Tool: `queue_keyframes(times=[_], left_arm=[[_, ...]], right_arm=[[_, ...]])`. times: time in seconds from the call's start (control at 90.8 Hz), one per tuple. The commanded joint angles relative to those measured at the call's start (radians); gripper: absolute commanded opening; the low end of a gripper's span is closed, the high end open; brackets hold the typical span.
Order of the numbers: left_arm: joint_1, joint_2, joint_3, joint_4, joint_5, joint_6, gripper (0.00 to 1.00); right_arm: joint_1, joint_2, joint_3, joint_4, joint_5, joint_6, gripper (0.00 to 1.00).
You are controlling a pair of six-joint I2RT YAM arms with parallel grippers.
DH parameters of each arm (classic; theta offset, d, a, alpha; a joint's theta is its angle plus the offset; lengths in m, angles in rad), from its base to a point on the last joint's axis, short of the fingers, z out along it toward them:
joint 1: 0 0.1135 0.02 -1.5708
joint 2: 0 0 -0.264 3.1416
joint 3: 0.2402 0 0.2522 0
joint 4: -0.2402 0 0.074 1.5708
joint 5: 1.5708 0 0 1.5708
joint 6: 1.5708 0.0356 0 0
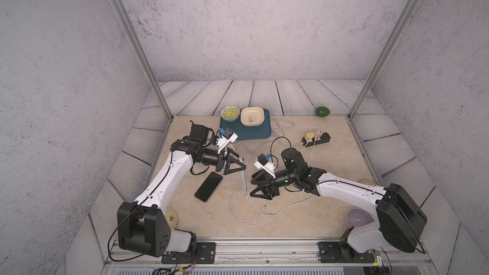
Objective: Unplug the charging cable from the phone
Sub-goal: Remove the charging cable from the phone.
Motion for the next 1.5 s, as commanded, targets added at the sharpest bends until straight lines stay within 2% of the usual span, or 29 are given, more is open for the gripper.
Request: queue_keyframes(times=[0.0, 0.275, 0.484, 0.881, 1.112, 1.486], left_arm=[[0.011, -0.019, 0.035, -0.014, 0.038, 0.003, 0.24], [0.022, -0.019, 0.038, -0.01, 0.036, -0.006, 0.24], [0.028, -0.013, 0.038, -0.004, 0.033, -0.015, 0.24], [0.03, -0.009, 0.037, -0.004, 0.029, -0.017, 0.24], [0.031, -0.009, 0.039, -0.003, 0.028, -0.017, 0.24], [0.035, -0.019, 0.047, -0.004, 0.028, -0.022, 0.24]], right_arm=[[0.02, -0.004, -0.012, -0.046, 0.035, -0.061, 0.79], [0.061, 0.051, -0.026, -0.046, 0.062, -0.095, 0.67], [0.078, 0.092, -0.018, -0.027, 0.066, -0.086, 0.51], [0.083, 0.121, -0.014, -0.004, 0.057, -0.066, 0.16], [0.082, 0.119, -0.019, -0.009, 0.059, -0.07, 0.01], [0.089, 0.124, -0.026, -0.042, 0.062, -0.098, 0.0]])
